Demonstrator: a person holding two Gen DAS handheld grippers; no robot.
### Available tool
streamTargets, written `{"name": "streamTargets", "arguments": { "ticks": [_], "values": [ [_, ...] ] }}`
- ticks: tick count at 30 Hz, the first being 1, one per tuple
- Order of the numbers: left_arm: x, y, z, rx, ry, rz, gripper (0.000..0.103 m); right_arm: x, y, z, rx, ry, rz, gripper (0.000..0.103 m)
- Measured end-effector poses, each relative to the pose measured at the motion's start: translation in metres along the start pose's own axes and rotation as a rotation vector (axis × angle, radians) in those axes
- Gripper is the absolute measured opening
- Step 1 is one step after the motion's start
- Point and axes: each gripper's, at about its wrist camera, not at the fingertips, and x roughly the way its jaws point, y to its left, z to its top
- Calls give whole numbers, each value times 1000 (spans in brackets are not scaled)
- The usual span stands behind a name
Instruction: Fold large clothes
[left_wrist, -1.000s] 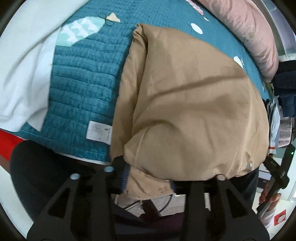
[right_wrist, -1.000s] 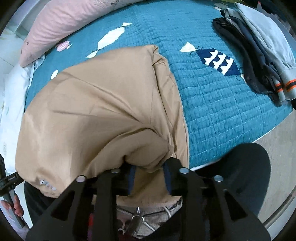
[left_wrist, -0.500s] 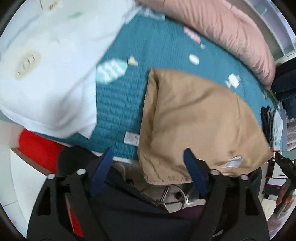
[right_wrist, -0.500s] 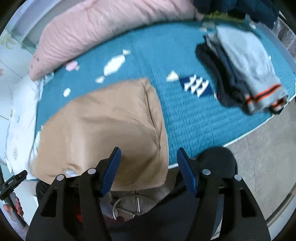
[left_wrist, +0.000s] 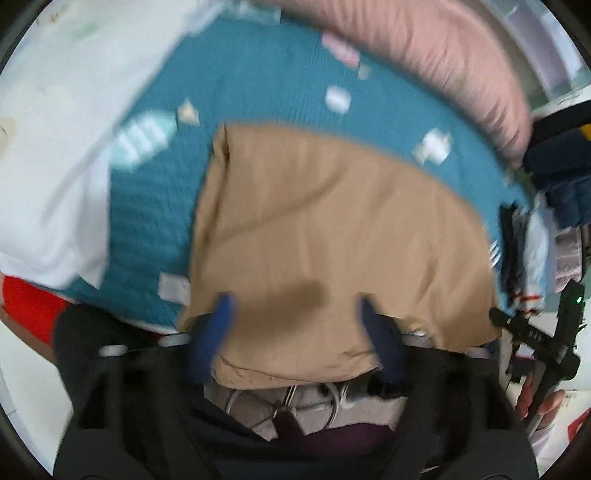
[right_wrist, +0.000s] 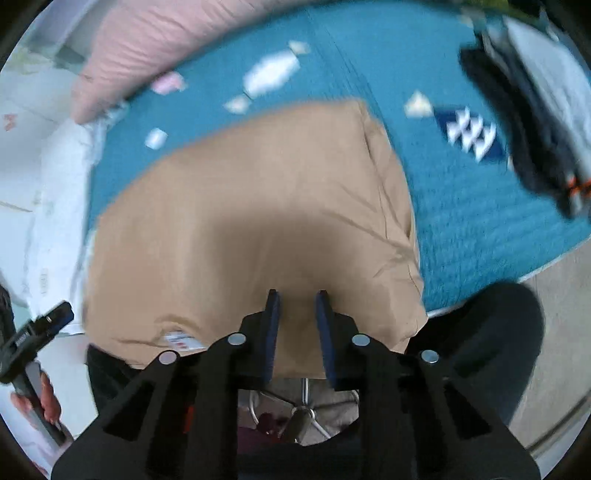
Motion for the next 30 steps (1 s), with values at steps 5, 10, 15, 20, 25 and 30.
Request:
{"name": "streamTargets", "arguments": {
  "ticks": [5, 10, 15, 20, 25, 30],
  "values": [
    [78, 33, -9, -87, 153, 103, 24, 60, -28, -1, 107, 124, -16, 10],
    [69, 39, -7, -101, 153, 73, 24, 64, -26, -2, 100, 113, -37, 10],
    [34, 20, -4, -36, 90, 90, 25, 15, -7, 5, 75, 23, 5, 13],
    [-6, -17, 5, 36, 3, 23, 26, -25, 35, 13, -31, -59, 107, 13],
    [22, -76, 14, 132, 60, -91, 25, 13, 99, 19, -171, 42, 217, 13],
    [89, -85, 10, 145, 188, -30, 25, 74, 126, 15, -230, 101, 207, 12]
  ]
}}
